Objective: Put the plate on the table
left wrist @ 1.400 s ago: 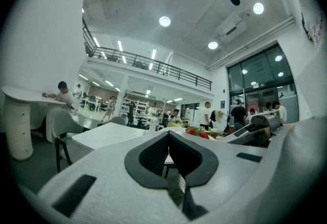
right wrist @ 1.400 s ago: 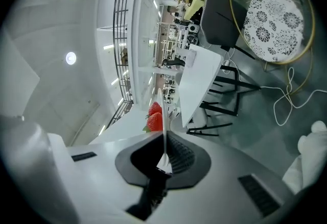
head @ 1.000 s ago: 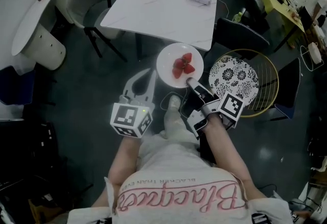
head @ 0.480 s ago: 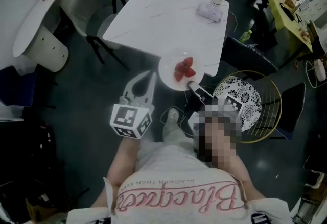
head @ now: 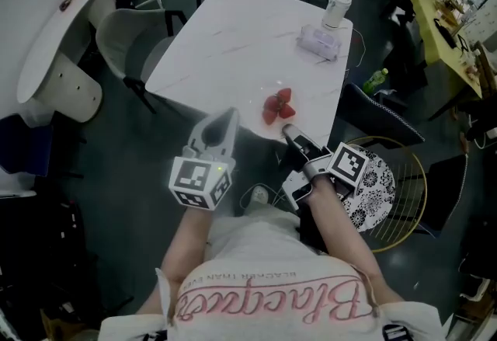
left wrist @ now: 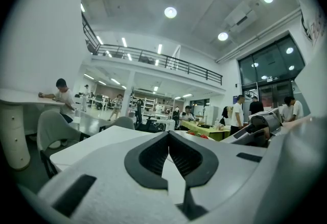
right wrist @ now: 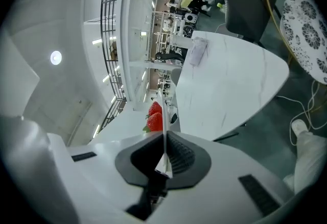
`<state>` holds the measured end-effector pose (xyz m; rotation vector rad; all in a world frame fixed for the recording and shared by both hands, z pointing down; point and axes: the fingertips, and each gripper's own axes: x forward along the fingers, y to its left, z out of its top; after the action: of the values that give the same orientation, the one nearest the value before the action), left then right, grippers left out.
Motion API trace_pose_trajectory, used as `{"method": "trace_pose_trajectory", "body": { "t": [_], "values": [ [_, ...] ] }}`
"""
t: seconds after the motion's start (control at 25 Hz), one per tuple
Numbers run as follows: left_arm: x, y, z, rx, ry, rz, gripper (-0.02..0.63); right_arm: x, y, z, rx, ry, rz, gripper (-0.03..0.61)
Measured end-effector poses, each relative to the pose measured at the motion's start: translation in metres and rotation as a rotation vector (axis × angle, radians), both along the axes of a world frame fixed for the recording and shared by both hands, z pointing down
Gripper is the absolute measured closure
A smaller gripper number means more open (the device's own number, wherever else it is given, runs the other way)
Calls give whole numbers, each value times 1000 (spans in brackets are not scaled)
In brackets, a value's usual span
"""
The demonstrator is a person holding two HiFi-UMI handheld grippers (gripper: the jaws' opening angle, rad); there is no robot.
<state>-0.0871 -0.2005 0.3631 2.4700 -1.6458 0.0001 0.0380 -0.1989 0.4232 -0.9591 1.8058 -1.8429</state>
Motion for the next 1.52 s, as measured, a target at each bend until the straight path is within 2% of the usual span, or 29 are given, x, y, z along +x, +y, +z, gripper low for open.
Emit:
{"method": "trace_pose_trajectory", "body": {
  "t": [0.2,0.52,1.12,1.52],
  "values": [
    [3,-55,9,-23,5,-32,611,1,-55,8,-18,4,-15,568],
    [7,-60,8,-16,-3,-50,611,-2,-69,9,-9,-21,-16,568],
    [-34,-195,37,-92,1,15,611,-37,-189,51,-87,-16,77,568],
    [-69,-265,71,-168,-4,76,611,-70,-254,94,-143,70,90,566]
  ]
}}
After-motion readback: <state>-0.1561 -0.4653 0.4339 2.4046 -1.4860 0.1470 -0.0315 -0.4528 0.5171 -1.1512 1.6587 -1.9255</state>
